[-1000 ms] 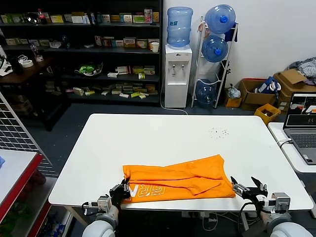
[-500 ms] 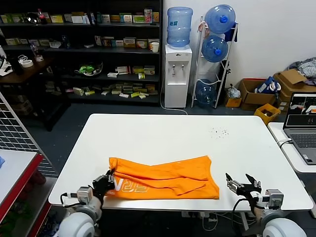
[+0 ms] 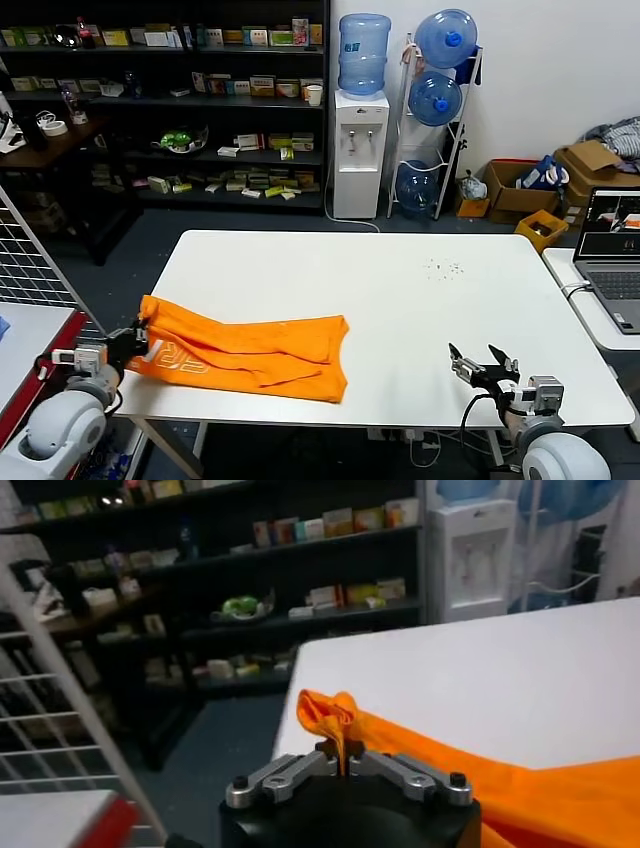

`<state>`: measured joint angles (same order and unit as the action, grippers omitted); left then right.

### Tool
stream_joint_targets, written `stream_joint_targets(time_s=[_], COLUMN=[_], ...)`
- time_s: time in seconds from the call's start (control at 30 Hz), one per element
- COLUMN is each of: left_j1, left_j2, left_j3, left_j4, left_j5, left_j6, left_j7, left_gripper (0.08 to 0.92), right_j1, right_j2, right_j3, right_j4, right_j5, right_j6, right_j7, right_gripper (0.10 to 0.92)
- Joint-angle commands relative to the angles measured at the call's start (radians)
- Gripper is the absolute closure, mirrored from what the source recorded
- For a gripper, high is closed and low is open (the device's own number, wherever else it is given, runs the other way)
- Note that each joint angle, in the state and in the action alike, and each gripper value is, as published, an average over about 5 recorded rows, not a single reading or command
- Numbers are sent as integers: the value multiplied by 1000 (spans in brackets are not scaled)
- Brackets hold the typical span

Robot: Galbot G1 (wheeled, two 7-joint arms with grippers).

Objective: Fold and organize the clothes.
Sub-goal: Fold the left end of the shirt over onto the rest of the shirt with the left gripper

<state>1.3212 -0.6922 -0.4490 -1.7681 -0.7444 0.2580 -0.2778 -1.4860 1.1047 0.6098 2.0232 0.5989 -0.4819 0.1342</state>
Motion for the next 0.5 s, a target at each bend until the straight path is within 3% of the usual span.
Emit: stream_joint_targets(time_s=[0.03, 0.27, 0.5], left_j1=[26, -112, -257], left_j2=[44, -218, -420], left_j3=[-13, 259, 423], left_j4=[-135, -331, -255], left_j5=[-157, -413, -375], left_j6=[64, 159, 182], left_j7=[-83, -309, -373], left_gripper=[884, 884, 884], right_j1=[9, -24, -56], right_j2=[14, 31, 56], right_j3=[-18, 3, 19], right_j4=[-1, 15, 19], right_j5=[-11, -28, -47], right_j6=[-2, -6, -2], right_j7=[4, 9, 8], right_gripper=[203, 203, 203])
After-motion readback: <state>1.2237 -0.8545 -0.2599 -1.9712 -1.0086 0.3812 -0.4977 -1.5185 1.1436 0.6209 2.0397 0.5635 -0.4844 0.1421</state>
